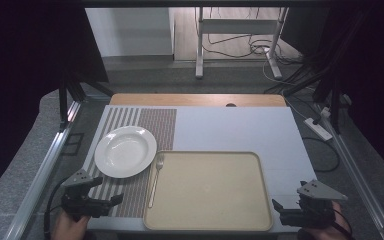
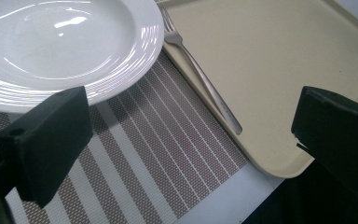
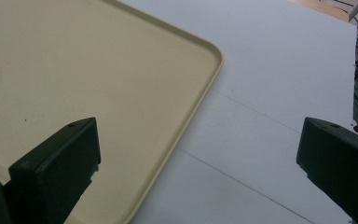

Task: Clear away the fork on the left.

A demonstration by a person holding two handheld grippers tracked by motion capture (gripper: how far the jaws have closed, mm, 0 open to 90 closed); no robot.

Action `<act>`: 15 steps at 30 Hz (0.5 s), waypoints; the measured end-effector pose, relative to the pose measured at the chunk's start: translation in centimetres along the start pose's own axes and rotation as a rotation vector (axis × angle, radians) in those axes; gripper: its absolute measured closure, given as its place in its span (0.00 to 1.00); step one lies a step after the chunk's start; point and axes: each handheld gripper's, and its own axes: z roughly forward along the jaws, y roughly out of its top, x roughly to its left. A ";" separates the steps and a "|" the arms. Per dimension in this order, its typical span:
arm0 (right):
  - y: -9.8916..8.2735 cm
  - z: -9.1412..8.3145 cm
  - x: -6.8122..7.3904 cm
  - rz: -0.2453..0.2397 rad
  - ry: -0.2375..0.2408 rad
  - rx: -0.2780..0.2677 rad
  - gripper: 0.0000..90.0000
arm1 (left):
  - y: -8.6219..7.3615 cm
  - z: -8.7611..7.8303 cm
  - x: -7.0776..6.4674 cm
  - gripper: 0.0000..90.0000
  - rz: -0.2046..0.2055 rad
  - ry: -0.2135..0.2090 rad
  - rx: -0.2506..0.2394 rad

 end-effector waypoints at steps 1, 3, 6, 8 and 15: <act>0.0 0.0 0.0 0.000 0.001 0.001 0.00 | 0.0 -0.1 0.0 0.00 0.003 0.003 -0.001; 0.0 0.0 0.0 0.003 0.000 0.001 0.00 | -0.2 -0.3 -0.1 0.00 0.003 0.008 -0.004; 0.0 0.0 -0.1 0.007 -0.001 0.002 0.00 | -0.3 -0.5 -0.2 0.00 0.004 0.012 -0.006; 0.0 0.0 -0.1 0.011 -0.003 0.003 0.00 | -0.3 -0.6 -0.3 0.00 0.009 0.016 -0.003; 0.0 0.0 -0.3 0.035 -0.006 -0.001 0.00 | -0.6 -0.9 -0.7 0.00 0.030 0.038 0.006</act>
